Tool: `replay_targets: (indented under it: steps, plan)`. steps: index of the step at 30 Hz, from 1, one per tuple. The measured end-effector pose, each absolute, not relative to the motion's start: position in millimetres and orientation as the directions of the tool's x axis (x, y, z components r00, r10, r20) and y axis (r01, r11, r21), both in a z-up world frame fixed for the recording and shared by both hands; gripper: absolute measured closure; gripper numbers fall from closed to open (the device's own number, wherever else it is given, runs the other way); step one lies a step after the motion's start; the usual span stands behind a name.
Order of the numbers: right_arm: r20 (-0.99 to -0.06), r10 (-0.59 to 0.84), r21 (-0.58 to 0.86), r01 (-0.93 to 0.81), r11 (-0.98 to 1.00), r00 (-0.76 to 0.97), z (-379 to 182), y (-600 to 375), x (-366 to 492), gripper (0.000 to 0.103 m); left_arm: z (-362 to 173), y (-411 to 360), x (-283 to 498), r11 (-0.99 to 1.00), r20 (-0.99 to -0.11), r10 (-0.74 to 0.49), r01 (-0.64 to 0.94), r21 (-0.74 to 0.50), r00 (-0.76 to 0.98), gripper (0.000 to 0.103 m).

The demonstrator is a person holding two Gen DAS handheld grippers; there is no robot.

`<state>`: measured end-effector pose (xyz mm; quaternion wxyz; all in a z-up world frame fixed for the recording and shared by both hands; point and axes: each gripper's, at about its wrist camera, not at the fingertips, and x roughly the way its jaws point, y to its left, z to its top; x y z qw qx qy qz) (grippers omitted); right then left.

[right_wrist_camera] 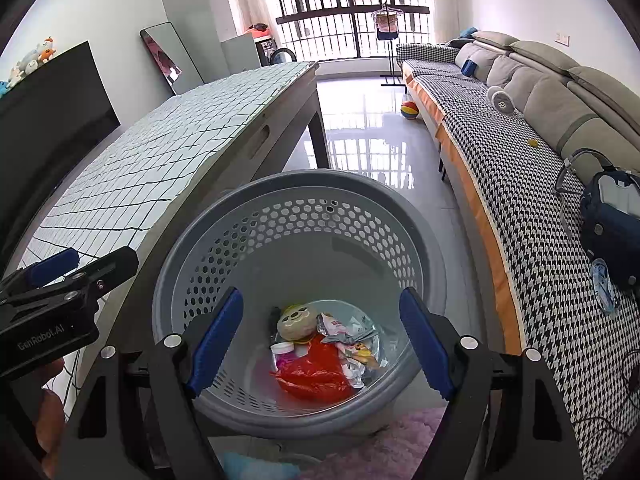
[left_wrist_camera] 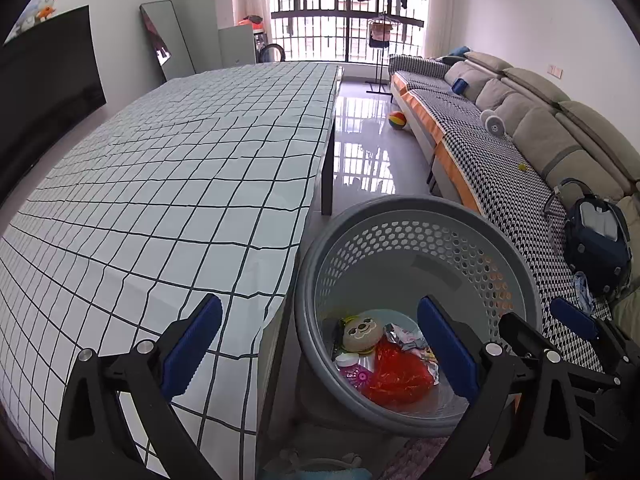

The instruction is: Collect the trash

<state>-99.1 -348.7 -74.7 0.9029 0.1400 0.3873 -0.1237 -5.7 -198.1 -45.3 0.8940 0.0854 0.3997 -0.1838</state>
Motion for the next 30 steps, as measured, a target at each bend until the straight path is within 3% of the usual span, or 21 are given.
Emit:
replay_targets:
  steps: [30]
  plan:
    - [-0.727,-0.123,0.156,0.336,0.929,0.676,-69.5,-349.4,-103.4,0.026,-49.2,-200.2,-7.3,0.929,-0.75,-0.226,0.368,0.025,0.622,0.007]
